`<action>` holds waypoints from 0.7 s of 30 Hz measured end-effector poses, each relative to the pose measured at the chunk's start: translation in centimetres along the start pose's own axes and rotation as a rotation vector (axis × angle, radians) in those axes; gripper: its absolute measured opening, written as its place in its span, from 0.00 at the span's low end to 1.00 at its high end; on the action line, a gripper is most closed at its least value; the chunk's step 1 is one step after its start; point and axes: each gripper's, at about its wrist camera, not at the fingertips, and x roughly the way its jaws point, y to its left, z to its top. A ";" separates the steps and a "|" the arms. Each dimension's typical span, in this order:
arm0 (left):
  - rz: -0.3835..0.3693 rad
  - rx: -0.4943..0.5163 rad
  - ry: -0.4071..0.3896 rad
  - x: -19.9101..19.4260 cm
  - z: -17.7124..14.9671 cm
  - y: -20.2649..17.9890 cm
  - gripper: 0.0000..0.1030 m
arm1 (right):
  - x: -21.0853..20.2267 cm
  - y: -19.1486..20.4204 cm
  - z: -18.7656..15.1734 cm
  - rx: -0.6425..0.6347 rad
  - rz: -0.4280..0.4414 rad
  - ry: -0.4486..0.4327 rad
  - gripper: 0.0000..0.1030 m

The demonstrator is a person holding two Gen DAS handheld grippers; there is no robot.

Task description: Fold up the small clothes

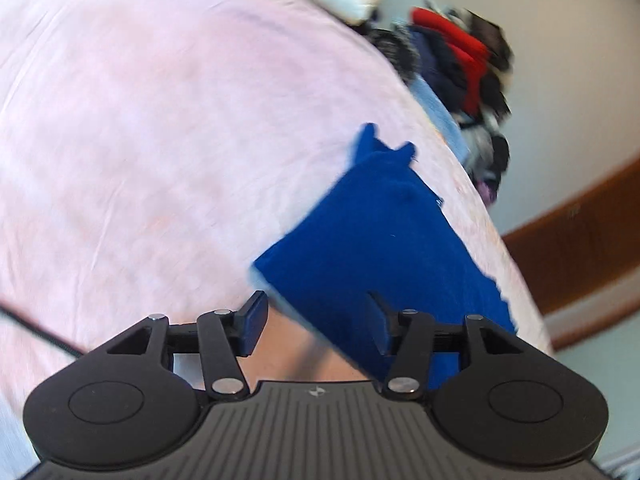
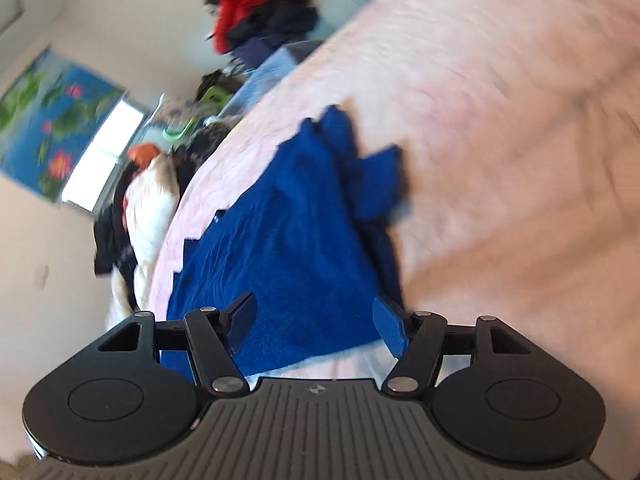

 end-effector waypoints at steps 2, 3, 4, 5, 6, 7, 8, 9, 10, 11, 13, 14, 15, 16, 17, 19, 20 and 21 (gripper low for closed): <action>-0.027 -0.085 -0.008 0.0 0.0 0.6 0.57 | 0.2 -0.3 -0.7 0.031 -0.028 0.013 0.64; -0.042 -0.119 -0.004 0.1 0.0 0.7 0.63 | 0.3 -0.3 -1.2 0.042 -0.032 0.014 0.64; -0.058 -0.149 -0.001 0.2 -0.1 0.7 0.66 | 0.2 -0.4 -1.5 0.055 -0.026 0.011 0.65; -0.070 -0.175 0.005 0.3 -0.2 0.7 0.69 | 0.1 -0.6 -1.9 0.081 -0.020 0.008 0.65; -0.087 -0.206 0.018 0.5 -0.3 0.8 0.69 | 0.1 -0.9 -2.2 0.113 -0.004 0.002 0.65; -0.105 -0.228 0.037 0.9 -0.4 0.9 0.69 | 0.2 -1.3 -2.5 0.144 0.016 -0.005 0.69; -0.113 -0.237 0.040 1.3 -0.5 0.8 0.69 | 0.5 -1.8 -2.7 0.169 0.031 -0.021 0.72; -0.114 -0.234 0.024 1.7 -0.4 0.5 0.69 | 0.8 -2.0 -2.7 0.181 0.046 -0.045 0.72; -0.114 -0.226 0.014 2.2 -0.1 0.2 0.69 | 1.1 -2.0 -2.6 0.199 0.054 -0.069 0.72; -0.111 -0.227 0.007 2.6 0.0 -0.2 0.69 | 1.6 -1.8 -2.3 0.215 0.062 -0.086 0.73; -0.111 -0.229 -0.010 3.2 0.3 -0.7 0.68 | 2.8 -1.1 -1.8 0.212 0.071 -0.106 0.71; -0.109 -0.214 -0.018 3.6 0.4 -1.1 0.68 | 3.4 -0.8 -1.8 0.202 0.075 -0.117 0.72; -0.110 -0.200 -0.028 3.9 0.4 -1.3 0.68 | 4.0 -0.4 -1.6 0.190 0.072 -0.129 0.72; -0.111 -0.182 -0.035 4.2 0.5 -1.6 0.68 | 4.5 0.1 -1.4 0.169 0.067 -0.141 0.72; -0.110 -0.169 -0.045 4.4 0.5 -1.8 0.68 | 5.0 0.5 -1.3 0.154 0.061 -0.154 0.72; -0.102 -0.153 -0.055 4.6 0.5 -2.1 0.68 | 6.0 1.1 -1.2 0.139 0.056 -0.183 0.73; -0.082 -0.140 -0.061 4.7 0.5 -2.3 0.59 | 6.5 1.4 -1.2 0.125 0.043 -0.182 0.66; -0.052 -0.123 -0.059 4.8 0.4 -2.5 0.38 | 7.1 1.5 -1.1 0.126 0.032 -0.170 0.58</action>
